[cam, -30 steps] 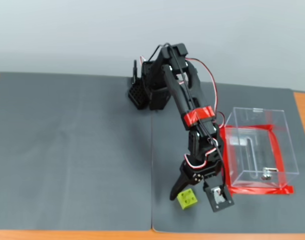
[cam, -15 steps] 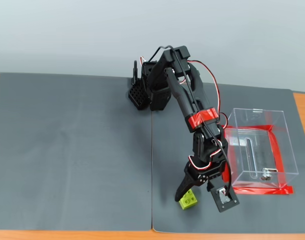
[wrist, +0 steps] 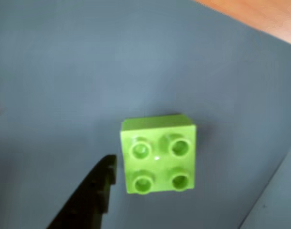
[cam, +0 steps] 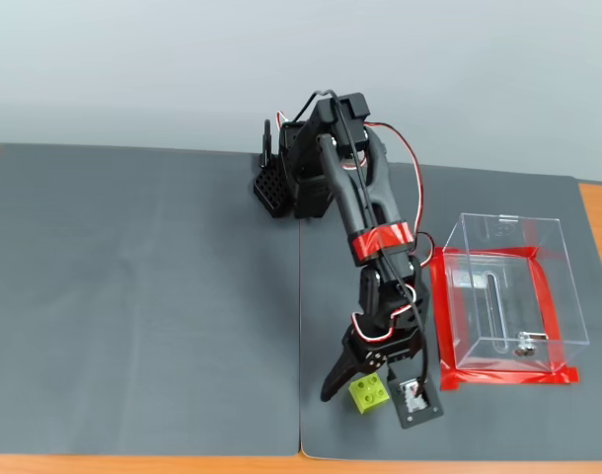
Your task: Pick the green lego block and place it into the transparent box
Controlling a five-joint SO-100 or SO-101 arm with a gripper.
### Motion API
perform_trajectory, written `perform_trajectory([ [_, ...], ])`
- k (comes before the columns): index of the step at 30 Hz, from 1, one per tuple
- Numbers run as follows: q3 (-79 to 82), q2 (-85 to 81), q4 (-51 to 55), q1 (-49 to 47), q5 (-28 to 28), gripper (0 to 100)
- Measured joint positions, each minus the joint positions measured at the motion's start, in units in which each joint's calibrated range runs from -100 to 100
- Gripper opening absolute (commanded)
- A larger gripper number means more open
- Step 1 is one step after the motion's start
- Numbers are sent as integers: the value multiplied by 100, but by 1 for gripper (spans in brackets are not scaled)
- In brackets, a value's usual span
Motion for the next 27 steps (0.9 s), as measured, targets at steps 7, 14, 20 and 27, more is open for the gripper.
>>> perform_trajectory([
  [7,27,289,0,-15,20,44],
  [14,27,297,0,-29,20,43],
  [20,27,348,0,-37,20,43],
  [27,27,365,0,-37,20,43],
])
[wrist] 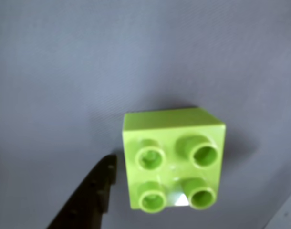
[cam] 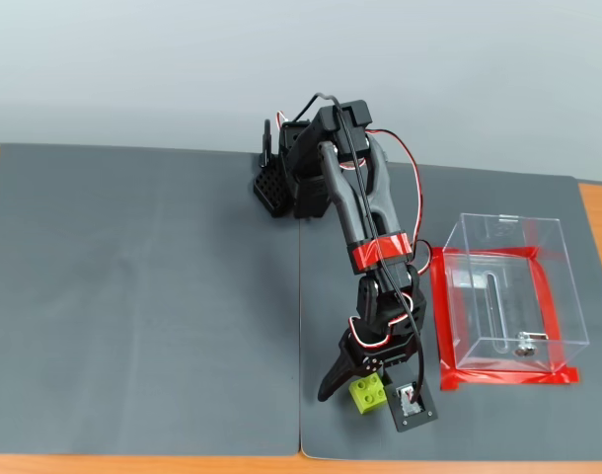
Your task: Pick the green lego block and place it into the transparent box
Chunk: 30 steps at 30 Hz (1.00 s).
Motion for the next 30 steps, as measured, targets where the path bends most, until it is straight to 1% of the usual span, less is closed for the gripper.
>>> perform_trajectory([
  [2,0,0,0,0,0,40],
  [7,0,0,0,0,0,25],
  [9,0,0,0,0,0,21],
  [15,0,0,0,0,0,16],
  [18,0,0,0,0,0,10],
  [30,-9,0,0,0,0,9],
])
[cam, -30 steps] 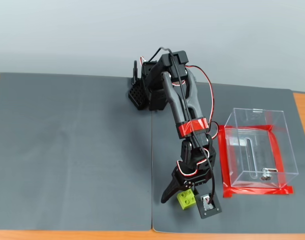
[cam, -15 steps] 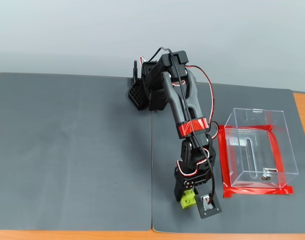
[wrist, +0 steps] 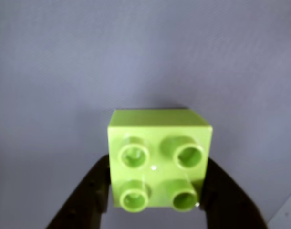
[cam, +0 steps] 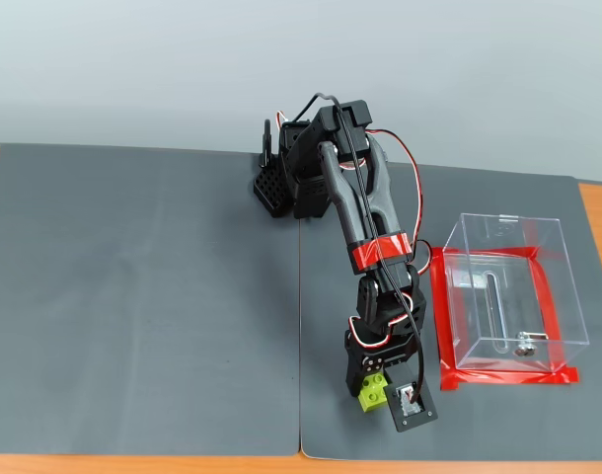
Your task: Pick the green lego block and place it into the transparent box
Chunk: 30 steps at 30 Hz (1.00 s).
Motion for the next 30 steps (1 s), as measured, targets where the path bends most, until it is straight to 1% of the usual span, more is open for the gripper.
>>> perform_trajectory([
  [6,-251,-297,286,0,0,9],
  [22,-341,-2897,1145,0,-24,9],
  [30,-341,-3483,1327,-22,-29,9],
])
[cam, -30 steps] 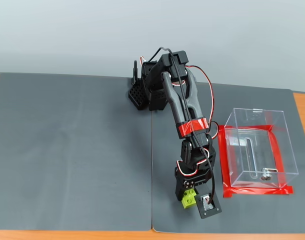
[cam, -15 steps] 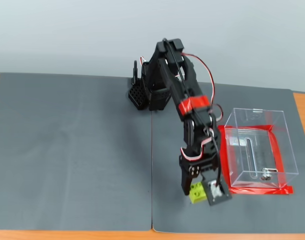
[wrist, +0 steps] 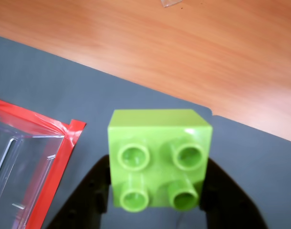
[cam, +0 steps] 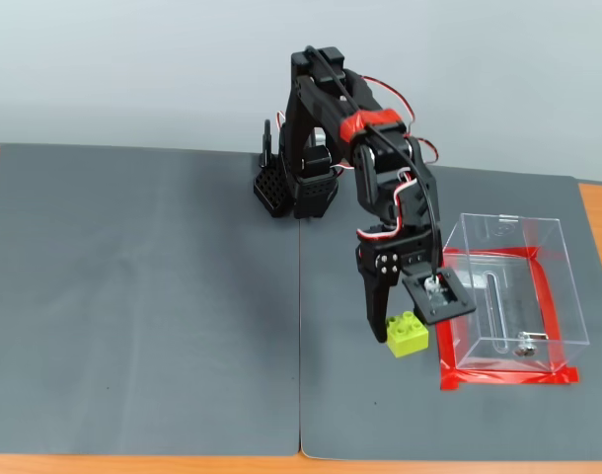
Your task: Pick the green lego block and place it into the transparent box
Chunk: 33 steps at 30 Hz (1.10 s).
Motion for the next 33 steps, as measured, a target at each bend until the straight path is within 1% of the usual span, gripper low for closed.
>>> perform_trajectory([
  [6,0,-8,0,-435,-20,9],
  [16,0,42,0,-1909,-5,9],
  [25,0,629,0,-2697,-10,9],
  [33,-18,977,-104,-3102,-10,9],
])
